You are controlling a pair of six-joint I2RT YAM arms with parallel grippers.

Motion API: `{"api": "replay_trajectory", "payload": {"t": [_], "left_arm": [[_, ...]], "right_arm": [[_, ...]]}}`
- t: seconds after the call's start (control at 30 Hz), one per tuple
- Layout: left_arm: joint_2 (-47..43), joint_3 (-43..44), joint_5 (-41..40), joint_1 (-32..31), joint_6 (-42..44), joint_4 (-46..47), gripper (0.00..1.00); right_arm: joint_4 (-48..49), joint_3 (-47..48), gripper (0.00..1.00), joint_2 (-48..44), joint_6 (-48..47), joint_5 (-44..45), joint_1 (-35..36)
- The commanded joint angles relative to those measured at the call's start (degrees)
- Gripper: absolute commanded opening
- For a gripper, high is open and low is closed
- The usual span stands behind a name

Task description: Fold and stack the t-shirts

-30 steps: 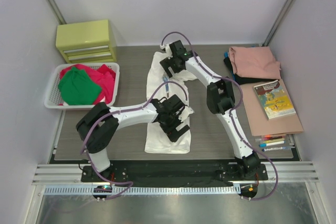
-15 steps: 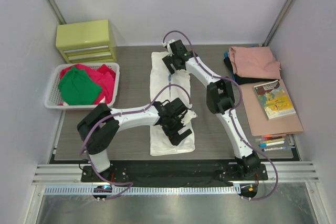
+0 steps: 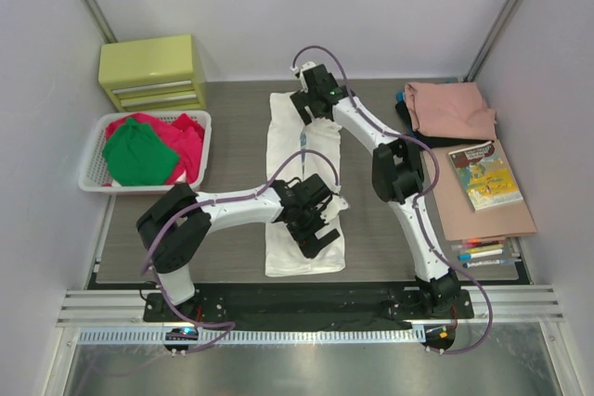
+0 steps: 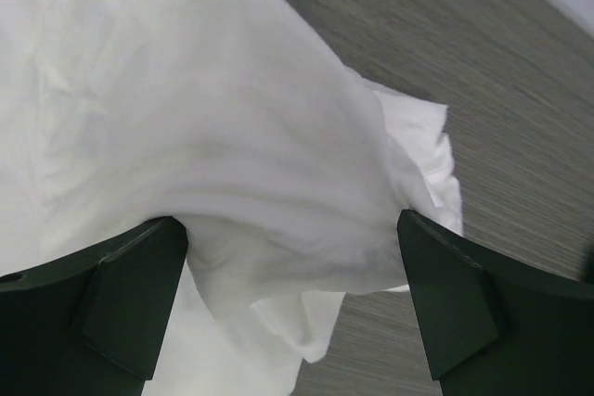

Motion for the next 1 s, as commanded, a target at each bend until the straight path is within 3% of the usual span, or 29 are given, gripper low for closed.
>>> {"api": "replay_trajectory", "payload": {"t": [0.0, 0.3, 0.67, 0.83, 0.97], "left_arm": [[1.9, 0.4, 4.0, -1.0, -0.7, -2.2, 1.00], [2.6, 1.1, 3.5, -1.0, -0.7, -1.7, 1.00], [-1.4, 4.3, -3.5, -0.9, 2.4, -2.4, 1.00], [-7.1, 12.4, -10.3, 2.3, 5.8, -2.7, 1.00], [-10.4, 26.2, -13.9, 7.7, 8.0, -5.6, 1.00]], "right_arm": [[3.2, 0.9, 1.00, -17.0, 1.5, 5.0, 1.9], [8.3, -3.7, 1.00, -31.7, 1.0, 9.8, 6.7], [13.3, -14.2, 1.00, -36.2, -2.4, 11.9, 6.8], [15.3, -18.5, 1.00, -38.1, -3.7, 12.9, 6.8], [16.3, -22.2, 1.00, -40.7, -3.7, 12.6, 6.8]]}}
